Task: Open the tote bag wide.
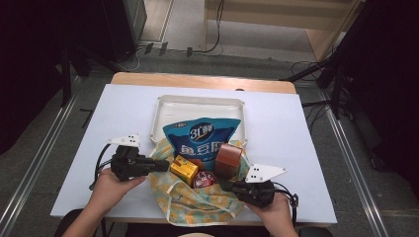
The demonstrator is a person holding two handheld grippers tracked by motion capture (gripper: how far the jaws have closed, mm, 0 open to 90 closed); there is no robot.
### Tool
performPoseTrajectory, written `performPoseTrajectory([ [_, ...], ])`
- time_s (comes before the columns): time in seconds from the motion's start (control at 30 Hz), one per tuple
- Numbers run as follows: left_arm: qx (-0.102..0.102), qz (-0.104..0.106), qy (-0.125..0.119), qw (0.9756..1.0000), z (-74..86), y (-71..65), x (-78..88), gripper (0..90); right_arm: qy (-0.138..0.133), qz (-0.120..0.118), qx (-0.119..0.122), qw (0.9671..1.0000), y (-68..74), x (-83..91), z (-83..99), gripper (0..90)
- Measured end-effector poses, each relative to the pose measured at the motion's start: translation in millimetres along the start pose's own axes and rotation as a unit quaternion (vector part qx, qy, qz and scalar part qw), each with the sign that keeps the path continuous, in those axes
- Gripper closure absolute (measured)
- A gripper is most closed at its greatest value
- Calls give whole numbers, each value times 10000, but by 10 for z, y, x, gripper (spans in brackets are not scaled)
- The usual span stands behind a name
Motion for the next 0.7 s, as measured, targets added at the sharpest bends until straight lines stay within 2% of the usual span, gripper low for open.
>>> performPoseTrajectory([
  [0.13,109,-107,29,9999,96,70,32,853,149,-9,-29,9999,-15,-11,80,900],
  [0.2,58,-178,47,9998,102,87,54,853,196,-44,-64,9998,-16,-20,119,900],
  [0.37,94,-181,91,9998,146,132,59,852,270,-167,-181,9993,-12,-39,195,900],
  [0.57,253,-267,114,9993,220,226,51,852,422,-222,-149,9988,19,-74,258,900],
  [0.67,310,-303,256,9987,265,273,14,852,514,-252,-129,9983,35,-97,287,900],
  [0.7,287,-324,348,9985,287,291,-19,852,616,-260,-26,9978,48,-126,317,900],
])
Point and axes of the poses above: each handheld gripper's, and its own axes: x roughly backward along the jaws, z roughly out of its underside, y roughly to its left, the point moved 2 cm from there along -x, roughly forward along the jaws, and after that the axes turned 12 degrees about -y, right-handed, at the moved point
